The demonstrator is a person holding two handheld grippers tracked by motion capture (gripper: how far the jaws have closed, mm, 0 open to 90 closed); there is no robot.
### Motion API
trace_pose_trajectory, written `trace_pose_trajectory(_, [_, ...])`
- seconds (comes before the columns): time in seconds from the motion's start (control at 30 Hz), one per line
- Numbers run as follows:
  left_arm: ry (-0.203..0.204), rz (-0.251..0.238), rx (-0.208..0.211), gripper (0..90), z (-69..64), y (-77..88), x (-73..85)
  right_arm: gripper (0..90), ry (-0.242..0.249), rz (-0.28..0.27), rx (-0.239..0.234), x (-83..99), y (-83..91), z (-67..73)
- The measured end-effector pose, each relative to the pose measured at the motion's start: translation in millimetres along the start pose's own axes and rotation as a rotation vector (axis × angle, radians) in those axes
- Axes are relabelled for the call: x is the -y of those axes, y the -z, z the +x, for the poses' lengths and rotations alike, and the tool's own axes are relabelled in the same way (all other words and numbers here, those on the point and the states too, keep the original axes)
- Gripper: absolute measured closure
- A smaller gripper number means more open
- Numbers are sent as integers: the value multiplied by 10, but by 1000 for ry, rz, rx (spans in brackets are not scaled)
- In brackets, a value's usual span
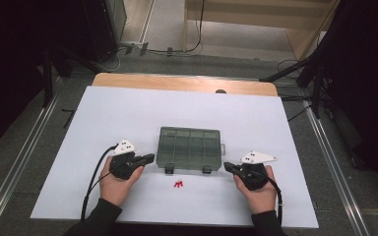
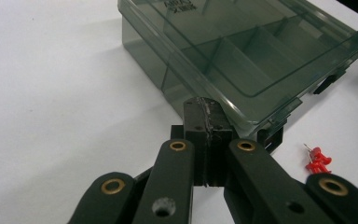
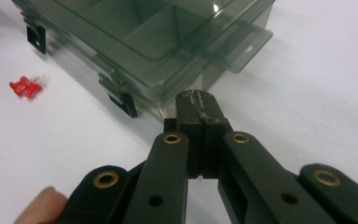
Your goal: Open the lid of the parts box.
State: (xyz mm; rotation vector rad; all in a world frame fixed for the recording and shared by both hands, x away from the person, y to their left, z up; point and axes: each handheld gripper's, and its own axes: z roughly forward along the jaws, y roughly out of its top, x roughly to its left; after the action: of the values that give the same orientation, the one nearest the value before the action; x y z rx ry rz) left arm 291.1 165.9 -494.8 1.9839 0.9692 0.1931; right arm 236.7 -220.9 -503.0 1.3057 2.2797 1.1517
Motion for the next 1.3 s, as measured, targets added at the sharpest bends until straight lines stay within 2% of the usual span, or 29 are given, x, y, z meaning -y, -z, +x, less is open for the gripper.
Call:
trace_pose_trajectory(0.3, [-5, 24, -23, 892, -13, -69, 31, 900, 34, 39, -5, 3, -42, 34])
trace_pose_trajectory(0.43, [-7, 31, -18, 895, -20, -88, 36, 900, 47, 44, -9, 2, -56, 45])
trace_pose_trajectory(1.3, [0, -1, 11, 896, -23, -57, 6, 900, 48, 9, -23, -78, -8, 81])
